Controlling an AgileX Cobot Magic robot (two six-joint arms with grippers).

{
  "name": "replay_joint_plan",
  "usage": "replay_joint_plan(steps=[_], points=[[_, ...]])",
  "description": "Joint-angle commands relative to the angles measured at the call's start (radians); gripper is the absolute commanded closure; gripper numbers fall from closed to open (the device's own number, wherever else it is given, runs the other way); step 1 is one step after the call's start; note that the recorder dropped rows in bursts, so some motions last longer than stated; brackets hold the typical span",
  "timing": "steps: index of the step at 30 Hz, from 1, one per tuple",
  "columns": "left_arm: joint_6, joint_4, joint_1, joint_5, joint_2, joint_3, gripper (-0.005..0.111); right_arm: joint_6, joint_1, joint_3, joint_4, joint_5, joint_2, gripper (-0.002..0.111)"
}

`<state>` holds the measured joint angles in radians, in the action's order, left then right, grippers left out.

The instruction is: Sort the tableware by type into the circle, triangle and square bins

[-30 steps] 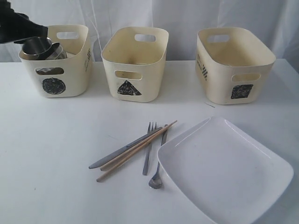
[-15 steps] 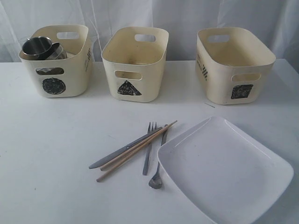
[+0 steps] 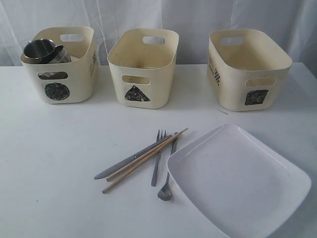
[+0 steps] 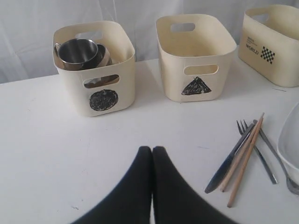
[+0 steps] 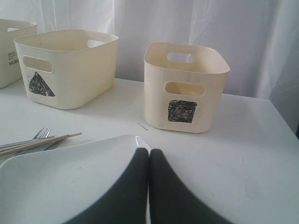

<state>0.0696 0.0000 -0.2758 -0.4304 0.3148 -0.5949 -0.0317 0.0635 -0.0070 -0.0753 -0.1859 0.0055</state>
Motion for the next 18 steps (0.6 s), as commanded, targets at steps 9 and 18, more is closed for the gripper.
replay_joint_plan(steps=[9, 18], points=[[-0.070, 0.000, -0.005, 0.430, -0.129, 0.387, 0.107, -0.011, -0.005, 0.007, -0.001, 0.007, -0.006, 0.108], [-0.018, 0.000, -0.005, 0.517, -0.315, 0.595, 0.107, -0.011, -0.005, 0.007, -0.001, 0.007, -0.006, 0.108]])
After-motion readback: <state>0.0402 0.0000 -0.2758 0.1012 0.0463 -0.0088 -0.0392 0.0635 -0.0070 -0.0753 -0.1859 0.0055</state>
